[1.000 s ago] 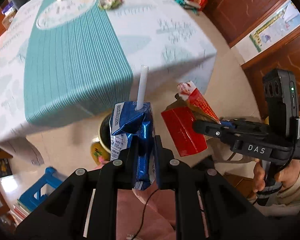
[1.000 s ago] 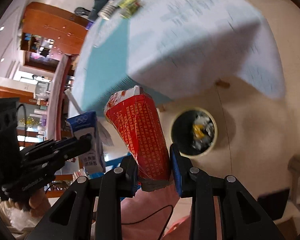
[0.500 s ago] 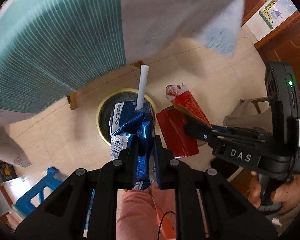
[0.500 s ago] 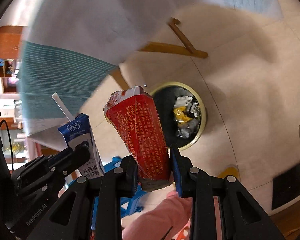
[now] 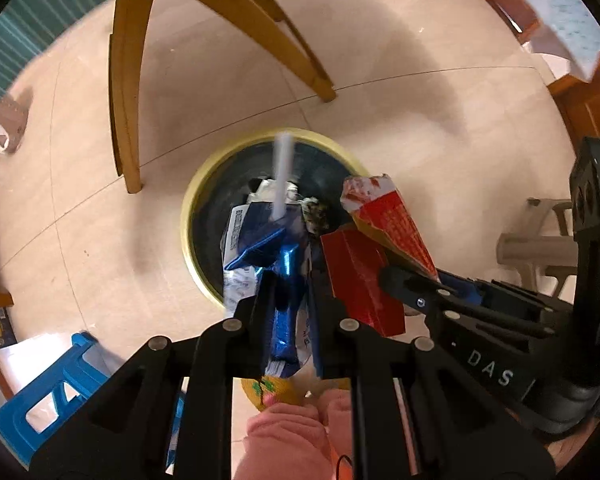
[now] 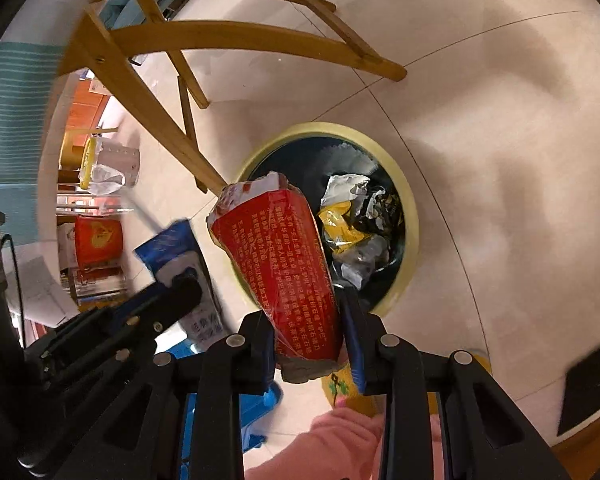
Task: Collect trash
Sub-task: 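Open both tools over the bin to drop the carton and packet, then move both open tools back over the table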
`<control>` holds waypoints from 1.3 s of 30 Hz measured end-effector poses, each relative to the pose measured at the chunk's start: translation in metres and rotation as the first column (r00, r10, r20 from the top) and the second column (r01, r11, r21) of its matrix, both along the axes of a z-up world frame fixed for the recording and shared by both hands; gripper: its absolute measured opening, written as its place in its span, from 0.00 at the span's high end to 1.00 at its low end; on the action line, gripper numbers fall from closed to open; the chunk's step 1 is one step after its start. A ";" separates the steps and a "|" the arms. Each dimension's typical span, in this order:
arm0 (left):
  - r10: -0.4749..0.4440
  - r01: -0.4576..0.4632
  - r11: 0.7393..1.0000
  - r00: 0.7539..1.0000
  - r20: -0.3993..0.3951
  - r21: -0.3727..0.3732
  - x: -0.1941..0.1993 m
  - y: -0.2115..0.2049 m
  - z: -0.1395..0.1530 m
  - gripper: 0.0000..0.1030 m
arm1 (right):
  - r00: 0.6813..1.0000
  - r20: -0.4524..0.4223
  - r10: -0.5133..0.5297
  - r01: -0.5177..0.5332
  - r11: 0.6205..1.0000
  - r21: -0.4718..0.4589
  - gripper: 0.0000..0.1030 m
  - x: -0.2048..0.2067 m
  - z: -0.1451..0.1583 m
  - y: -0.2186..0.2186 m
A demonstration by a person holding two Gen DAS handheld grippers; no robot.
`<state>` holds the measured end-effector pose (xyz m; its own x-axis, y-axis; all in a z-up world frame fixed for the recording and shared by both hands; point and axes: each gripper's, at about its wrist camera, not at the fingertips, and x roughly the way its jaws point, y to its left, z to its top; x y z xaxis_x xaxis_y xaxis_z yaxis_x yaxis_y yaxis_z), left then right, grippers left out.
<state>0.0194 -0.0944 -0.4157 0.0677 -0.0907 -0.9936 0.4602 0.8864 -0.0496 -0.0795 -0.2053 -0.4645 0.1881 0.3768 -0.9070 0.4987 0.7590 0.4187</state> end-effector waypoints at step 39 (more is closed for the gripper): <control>0.083 -0.065 0.992 0.980 0.180 -0.105 -0.022 0.048 0.259 0.26 | 0.983 0.181 0.024 -0.011 0.997 -0.073 0.41 -0.032 0.276 -0.015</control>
<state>-0.0029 -0.0464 -0.1564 0.2588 -0.1751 -0.9499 0.4026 0.9135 -0.0587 -0.1116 -0.2207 -0.1882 0.3461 0.3175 -0.8829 0.4052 0.7982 0.4458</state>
